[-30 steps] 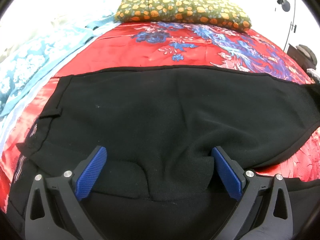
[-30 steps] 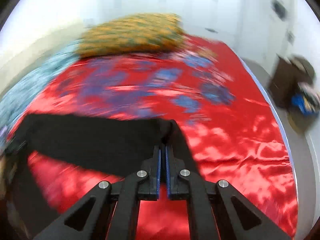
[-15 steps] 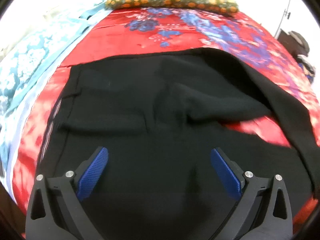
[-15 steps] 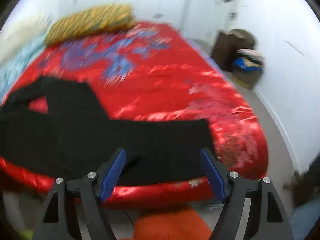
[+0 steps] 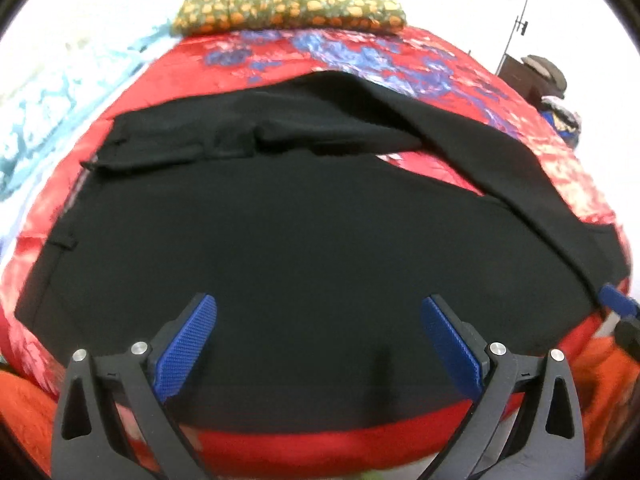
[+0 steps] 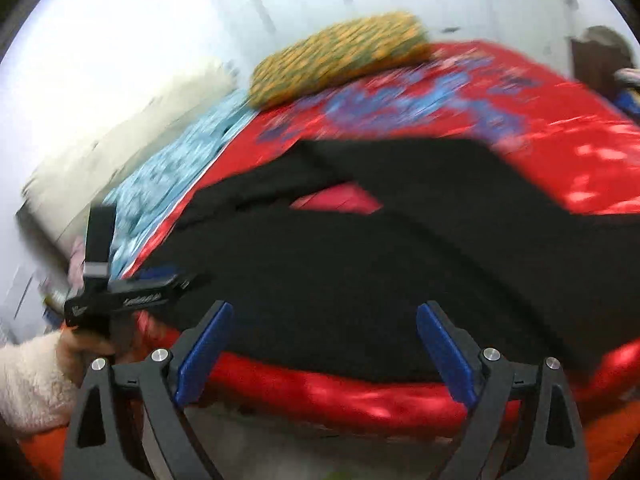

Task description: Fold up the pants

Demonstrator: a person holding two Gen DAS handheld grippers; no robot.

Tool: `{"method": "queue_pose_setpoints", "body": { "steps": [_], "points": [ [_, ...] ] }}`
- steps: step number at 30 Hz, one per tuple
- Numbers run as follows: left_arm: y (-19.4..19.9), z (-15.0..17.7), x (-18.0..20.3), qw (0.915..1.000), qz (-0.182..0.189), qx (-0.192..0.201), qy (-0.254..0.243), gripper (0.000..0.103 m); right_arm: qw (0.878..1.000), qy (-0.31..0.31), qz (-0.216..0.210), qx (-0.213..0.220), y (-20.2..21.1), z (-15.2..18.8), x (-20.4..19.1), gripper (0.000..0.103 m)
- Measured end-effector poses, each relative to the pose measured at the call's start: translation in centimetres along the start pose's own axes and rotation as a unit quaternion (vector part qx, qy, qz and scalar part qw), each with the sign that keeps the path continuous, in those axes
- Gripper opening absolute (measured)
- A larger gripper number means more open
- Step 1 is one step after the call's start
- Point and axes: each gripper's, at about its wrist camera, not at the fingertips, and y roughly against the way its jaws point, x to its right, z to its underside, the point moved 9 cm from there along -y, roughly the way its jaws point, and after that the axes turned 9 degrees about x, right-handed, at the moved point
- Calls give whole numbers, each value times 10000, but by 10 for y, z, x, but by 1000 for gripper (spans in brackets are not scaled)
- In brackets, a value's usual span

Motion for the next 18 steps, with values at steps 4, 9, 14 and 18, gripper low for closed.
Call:
{"method": "queue_pose_setpoints", "body": {
  "steps": [4, 9, 14, 18],
  "points": [
    [-12, -1, -17, 9998, -121, -56, 171, 102, 9983, -385, 341, -283, -34, 20, 32, 92],
    [-13, 0, -23, 9996, -145, -21, 250, 102, 9874, -1179, 1054, 2, -11, 22, 109, 93],
    [-13, 5, -19, 9997, -152, -62, 171, 102, 9701, -1865, 1503, 382, 15, 22, 155, 92],
    [-15, 8, -16, 9997, -166, -112, 105, 102, 9655, -1938, 1634, 591, 27, 14, 172, 92]
  ]
}}
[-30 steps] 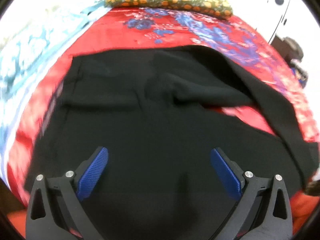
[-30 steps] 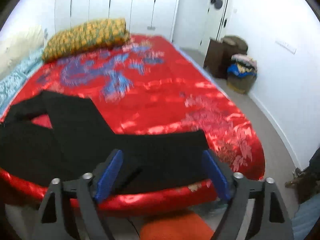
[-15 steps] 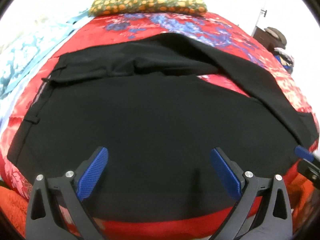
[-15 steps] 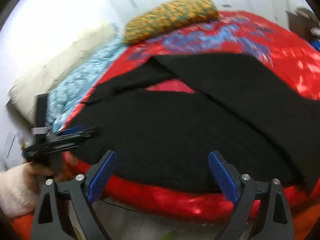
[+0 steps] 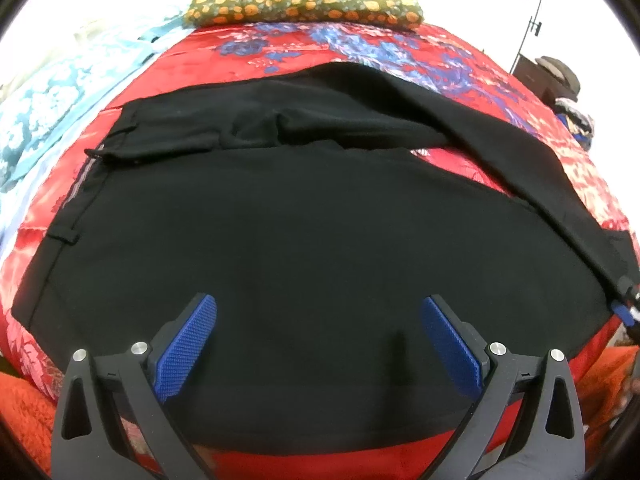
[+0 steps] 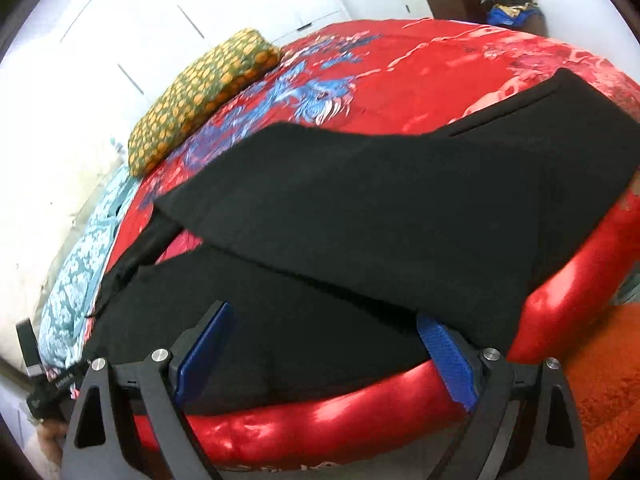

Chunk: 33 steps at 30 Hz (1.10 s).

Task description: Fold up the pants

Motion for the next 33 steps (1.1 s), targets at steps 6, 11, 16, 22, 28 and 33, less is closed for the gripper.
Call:
{"method": "queue_pose_setpoints", "body": {
  "steps": [6, 11, 16, 22, 28, 33],
  "points": [
    [-2, 5, -2, 9999, -73, -81, -41, 102, 9984, -483, -35, 289, 9, -20, 20, 92],
    [-5, 8, -5, 9998, -127, -137, -3, 102, 9939, -1028, 104, 390, 14, -33, 51, 92],
    [-10, 12, -6, 9996, -177, -232, -3, 102, 9840, -1725, -55, 452, 17, -47, 77, 86],
    [-15, 16, -3, 9993, -198, -288, -149, 102, 9887, -1494, 70, 132, 9, -48, 82, 55],
    [-15, 19, 0, 9987, -66, -488, -95, 102, 9945, -1033, 138, 90, 18, -57, 74, 16],
    [-26, -32, 2, 9966, 466, -536, 423, 102, 9954, -677, -304, 599, 50, -95, 45, 15]
  ]
}}
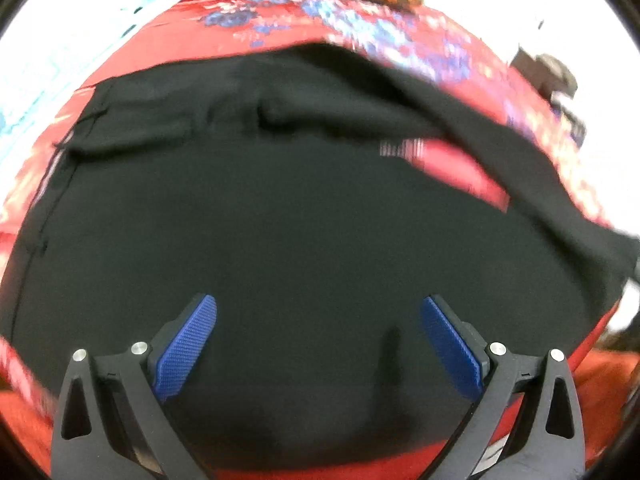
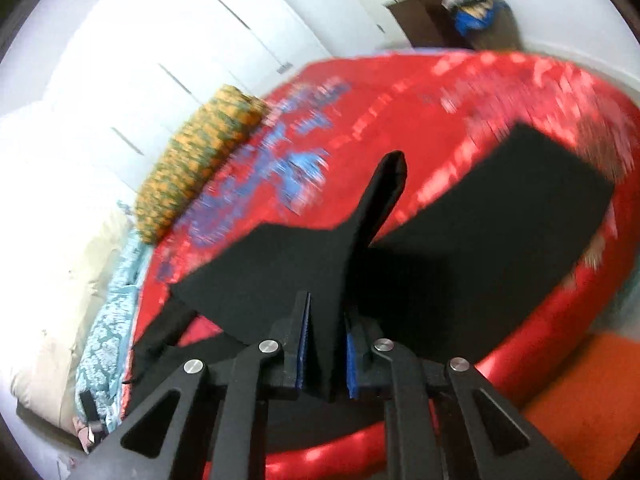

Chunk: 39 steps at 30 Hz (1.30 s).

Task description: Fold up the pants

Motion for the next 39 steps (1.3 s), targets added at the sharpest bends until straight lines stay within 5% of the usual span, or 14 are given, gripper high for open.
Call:
{"method": "queue_pose_setpoints", "body": {
  "steps": [7, 15, 16, 17, 20, 23, 28, 31, 33, 36, 39],
  "points": [
    [-59, -130, -13, 9877, 671, -141, 1407, 102, 9979, -16, -609, 227, 16, -31, -35, 14],
    [-144, -171, -25, 9662, 753, -438, 2425, 98, 9915, -112, -1270, 244, 47, -58, -55, 13],
    [-149, -173, -25, 9628, 812, -426, 2541, 94, 9909, -106, -1324, 225, 51, -60, -55, 12],
    [-155, -173, -26, 9591, 886, -449, 2651, 75, 9901, -94, -1383, 210, 56, -62, -55, 11],
    [-166, -169, -24, 9511, 1102, -618, 2818, 4, 9878, -219, -1534, 176, 66, -73, -49, 10],
    [-146, -170, -24, 9540, 1180, -332, 2737, 3, 9901, -199, -1378, 180, 67, -84, -36, 8],
    [-43, -188, -14, 9683, 1177, 630, 2113, 3, 9936, -107, -1116, 103, 38, -112, -12, 8],
    [38, -167, -19, 9684, 1074, 1209, 1896, 4, 9942, 21, -1073, 21, 19, -132, -7, 8],
    [73, -118, -22, 9734, 774, 1326, 1700, 6, 9950, 283, -944, -133, 8, -137, 1, 8],
    [66, -18, -27, 9854, 232, 688, 1543, 5, 9943, 727, -384, -683, -17, -118, 33, 8],
    [46, 35, -28, 9848, 134, 201, 1723, 5, 9855, 930, 237, -1399, -38, -85, 74, 8]
  ]
}}
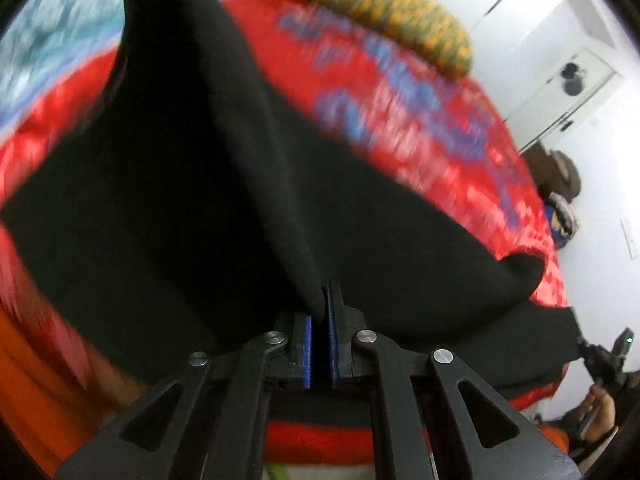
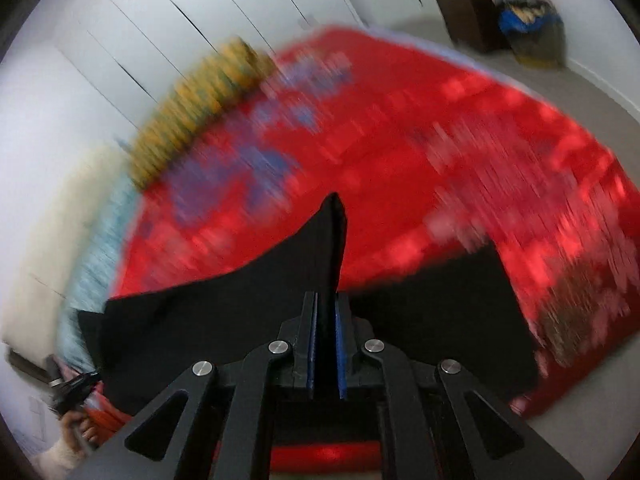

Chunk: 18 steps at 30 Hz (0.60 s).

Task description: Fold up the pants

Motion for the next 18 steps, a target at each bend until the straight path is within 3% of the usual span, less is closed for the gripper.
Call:
{"method": "queue_pose_setpoints", "body": {
  "steps": [4, 8, 12, 15, 18],
  "points": [
    [1, 2, 13, 9995, -26, 34, -313, 5, 9969, 367, 484, -498, -14, 26, 23, 8],
    [12, 0, 34, 9987, 187, 66, -469, 5, 9950, 710, 647, -279, 5, 15, 26, 8],
    [3, 32, 46, 9955, 191, -227, -904, 5, 9864, 1272, 1037, 66, 29, 1, 35, 8],
    [-9, 48, 44, 9947, 149, -498, -884, 5, 9835, 1122, 1394, -267, 18, 16, 66, 8],
    [1, 46, 49, 9943, 273, -459, -926, 5, 9806, 1077, 1584, -413, 14, 29, 85, 8]
  ]
}}
